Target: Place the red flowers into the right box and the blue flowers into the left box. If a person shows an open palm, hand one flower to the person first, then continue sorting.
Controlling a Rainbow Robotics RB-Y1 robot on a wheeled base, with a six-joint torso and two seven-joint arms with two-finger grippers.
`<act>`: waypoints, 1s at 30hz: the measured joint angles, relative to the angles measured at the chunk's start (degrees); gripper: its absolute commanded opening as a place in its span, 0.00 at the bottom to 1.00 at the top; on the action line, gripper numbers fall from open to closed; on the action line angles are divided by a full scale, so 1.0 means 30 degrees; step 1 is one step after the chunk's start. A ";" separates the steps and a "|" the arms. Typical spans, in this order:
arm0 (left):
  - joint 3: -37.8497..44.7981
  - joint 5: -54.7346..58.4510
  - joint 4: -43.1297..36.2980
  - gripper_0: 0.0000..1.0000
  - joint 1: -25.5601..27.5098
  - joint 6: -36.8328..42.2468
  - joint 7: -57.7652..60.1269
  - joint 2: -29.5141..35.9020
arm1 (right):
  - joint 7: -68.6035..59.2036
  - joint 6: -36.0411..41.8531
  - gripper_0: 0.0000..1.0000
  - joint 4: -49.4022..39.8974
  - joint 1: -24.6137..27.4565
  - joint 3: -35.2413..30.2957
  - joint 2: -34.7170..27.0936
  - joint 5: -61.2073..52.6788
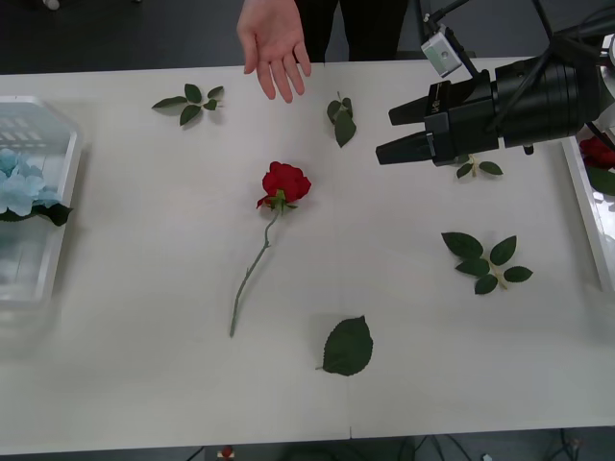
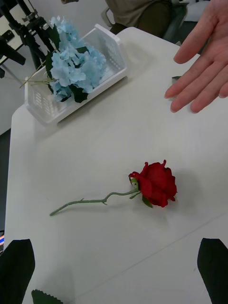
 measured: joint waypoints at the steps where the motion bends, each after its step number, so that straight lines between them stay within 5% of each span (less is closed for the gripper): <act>1: -0.0234 -0.0594 -0.0674 1.00 -0.0033 -0.0108 0.0349 -0.0206 | 0.0000 0.0001 1.00 0.0000 0.0000 0.0000 -0.0001 -0.0008; 13: -0.4761 -0.7686 -0.5887 1.00 -0.2366 -0.0378 0.7579 -0.4097 | 0.0001 0.0002 1.00 0.0020 0.0000 0.0001 -0.0027 -0.0037; 30: -1.4052 -1.8509 -0.5733 1.00 -0.7141 -0.0391 1.2185 -0.9042 | 0.0030 0.0483 1.00 0.0051 0.0000 0.0065 -0.0732 -0.0037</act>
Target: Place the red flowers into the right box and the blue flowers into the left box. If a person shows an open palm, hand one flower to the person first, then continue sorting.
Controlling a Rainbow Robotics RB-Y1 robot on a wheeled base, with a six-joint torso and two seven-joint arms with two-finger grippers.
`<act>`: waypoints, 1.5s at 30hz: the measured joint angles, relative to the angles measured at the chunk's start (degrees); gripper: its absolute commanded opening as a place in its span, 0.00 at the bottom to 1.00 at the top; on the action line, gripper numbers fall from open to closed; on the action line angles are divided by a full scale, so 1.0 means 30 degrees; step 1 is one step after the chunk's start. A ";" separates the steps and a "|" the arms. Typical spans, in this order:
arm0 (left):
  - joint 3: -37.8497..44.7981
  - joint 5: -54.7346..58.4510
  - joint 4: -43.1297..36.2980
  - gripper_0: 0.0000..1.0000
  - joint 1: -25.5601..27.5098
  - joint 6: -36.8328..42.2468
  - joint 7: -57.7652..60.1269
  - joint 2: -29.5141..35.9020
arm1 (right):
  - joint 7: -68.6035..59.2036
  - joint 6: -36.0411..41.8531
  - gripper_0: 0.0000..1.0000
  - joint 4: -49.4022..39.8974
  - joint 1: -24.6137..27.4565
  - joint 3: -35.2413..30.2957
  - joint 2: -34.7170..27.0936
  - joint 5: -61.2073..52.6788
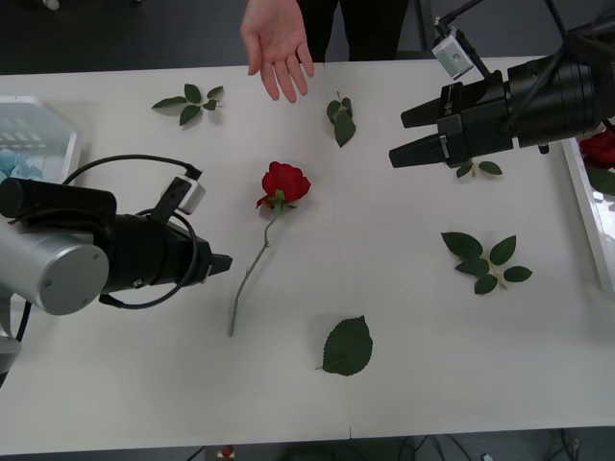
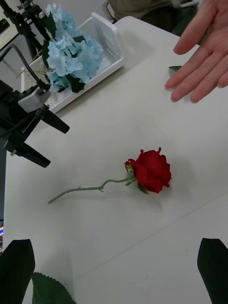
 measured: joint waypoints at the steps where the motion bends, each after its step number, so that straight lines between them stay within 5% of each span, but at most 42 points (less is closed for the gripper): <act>1: -0.0426 -0.0320 0.0283 1.00 -0.0292 0.0000 0.0341 -0.0133 | 0.0007 0.0000 1.00 0.0014 0.0000 0.0002 -0.0019 0.0000; 17: -0.4765 -0.2013 0.5420 1.00 -0.3742 -0.0001 0.0769 -0.0911 | 0.0498 0.0005 1.00 0.0104 0.0000 0.0009 -0.0053 0.0000; 32: -0.6339 -0.4388 0.6796 1.00 -0.4602 -0.0003 0.0769 -0.1725 | 0.0499 0.0005 1.00 0.0107 0.0000 0.0009 -0.0053 0.0000; 36: -0.6594 -0.4796 0.6975 0.40 -0.4683 -0.0003 0.0769 -0.1887 | 0.0499 0.0005 1.00 0.0108 0.0000 0.0009 -0.0053 0.0000; 39: -0.6598 -0.4945 0.7002 0.10 -0.4683 -0.0004 0.0769 -0.2043 | 0.0499 0.0005 1.00 0.0108 0.0000 0.0009 -0.0053 0.0000; 41: -0.6598 -0.5016 0.7015 0.00 -0.4684 -0.0004 0.0769 -0.2129 | 0.0499 0.0005 1.00 0.0108 0.0000 0.0009 -0.0053 0.0000; 45: -0.6598 -0.5168 0.7024 0.00 -0.4684 -0.0004 0.0769 -0.2251 | 0.0499 0.0005 1.00 0.0108 0.0000 0.0009 -0.0054 0.0000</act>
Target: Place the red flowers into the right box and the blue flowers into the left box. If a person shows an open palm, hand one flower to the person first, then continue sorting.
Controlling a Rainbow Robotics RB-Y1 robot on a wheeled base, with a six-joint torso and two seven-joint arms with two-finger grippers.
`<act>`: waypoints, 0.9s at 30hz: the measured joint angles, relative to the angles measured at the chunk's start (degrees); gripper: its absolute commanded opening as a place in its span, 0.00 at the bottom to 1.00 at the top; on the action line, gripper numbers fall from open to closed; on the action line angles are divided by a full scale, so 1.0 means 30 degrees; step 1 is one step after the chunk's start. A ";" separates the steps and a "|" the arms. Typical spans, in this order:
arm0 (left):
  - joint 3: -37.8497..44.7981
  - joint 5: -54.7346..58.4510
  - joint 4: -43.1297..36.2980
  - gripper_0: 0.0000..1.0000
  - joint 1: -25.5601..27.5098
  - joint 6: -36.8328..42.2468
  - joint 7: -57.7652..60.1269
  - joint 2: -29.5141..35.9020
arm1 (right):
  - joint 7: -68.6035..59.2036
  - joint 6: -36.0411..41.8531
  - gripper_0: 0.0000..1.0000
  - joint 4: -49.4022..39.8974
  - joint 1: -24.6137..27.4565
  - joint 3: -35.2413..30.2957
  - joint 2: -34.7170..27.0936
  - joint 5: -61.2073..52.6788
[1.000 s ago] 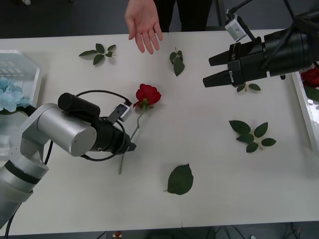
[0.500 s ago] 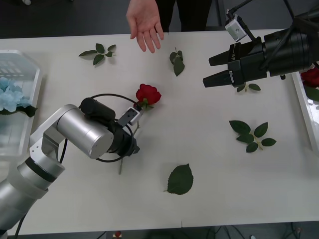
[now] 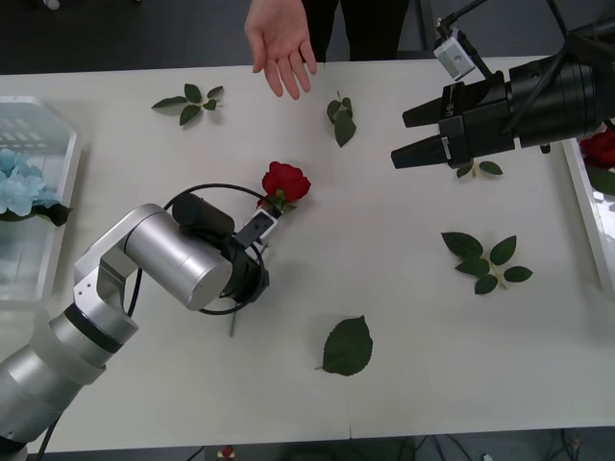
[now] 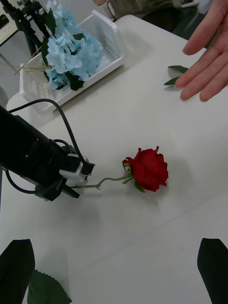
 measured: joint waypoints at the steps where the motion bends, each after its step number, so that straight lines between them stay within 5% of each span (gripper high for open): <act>1: 0.0000 -0.0067 0.0000 0.00 0.0000 0.0000 0.0000 -0.0023 | 0.0000 0.0000 1.00 0.0000 0.0000 0.0000 0.0000 0.0000; 20: 0.0029 -0.0325 -0.0073 0.00 0.0000 -0.1928 0.0003 0.0020 | 0.0000 0.0000 1.00 0.0001 0.0000 0.0000 0.0000 0.0000; 27: 0.2746 0.3447 -0.3015 0.00 0.0357 -0.2762 0.0104 0.0376 | 0.0000 0.0001 1.00 0.0091 0.0000 0.0005 -0.0006 -0.0006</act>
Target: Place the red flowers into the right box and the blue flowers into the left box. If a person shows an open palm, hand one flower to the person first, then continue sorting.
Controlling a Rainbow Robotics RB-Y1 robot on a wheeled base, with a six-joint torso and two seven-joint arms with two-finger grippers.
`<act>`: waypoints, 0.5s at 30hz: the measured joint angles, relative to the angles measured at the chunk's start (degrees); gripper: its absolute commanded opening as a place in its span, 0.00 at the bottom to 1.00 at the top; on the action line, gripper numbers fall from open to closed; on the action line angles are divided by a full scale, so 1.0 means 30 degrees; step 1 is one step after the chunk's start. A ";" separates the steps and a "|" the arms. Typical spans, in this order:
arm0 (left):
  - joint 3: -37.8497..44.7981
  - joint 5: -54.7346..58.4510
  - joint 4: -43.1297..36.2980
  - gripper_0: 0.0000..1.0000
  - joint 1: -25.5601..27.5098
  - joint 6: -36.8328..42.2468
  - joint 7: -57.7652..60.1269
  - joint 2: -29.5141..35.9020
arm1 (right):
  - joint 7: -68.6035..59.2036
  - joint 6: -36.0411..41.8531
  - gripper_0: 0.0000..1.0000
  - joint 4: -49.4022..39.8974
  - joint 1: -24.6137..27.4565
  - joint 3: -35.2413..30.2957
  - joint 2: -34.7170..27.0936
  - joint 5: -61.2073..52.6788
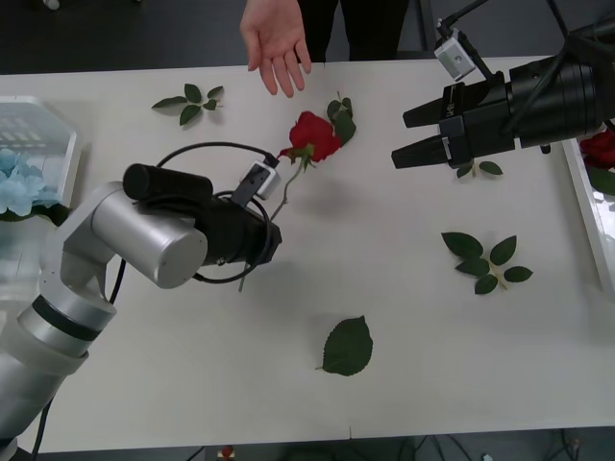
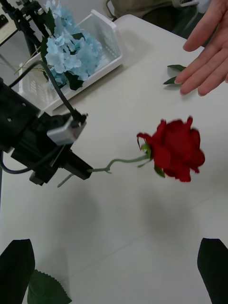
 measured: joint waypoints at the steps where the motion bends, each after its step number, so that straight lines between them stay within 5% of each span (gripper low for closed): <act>1: 0.0568 0.0519 -0.0593 0.00 0.0080 -0.0007 0.0147 0.0000 | 0.0000 0.0000 1.00 0.0021 0.0000 0.0001 -0.0001 -0.0002; 8: 0.3525 0.3327 -0.3666 0.00 0.0321 -0.0446 0.1176 -0.0153 | 0.0000 0.0003 1.00 0.0133 0.0010 0.0006 -0.0009 -0.0080; 15: 0.4155 0.3285 -0.4274 0.00 0.0326 -0.4580 0.5558 -0.1603 | -0.0001 0.0003 1.00 0.0139 0.0018 0.0007 -0.0010 -0.0640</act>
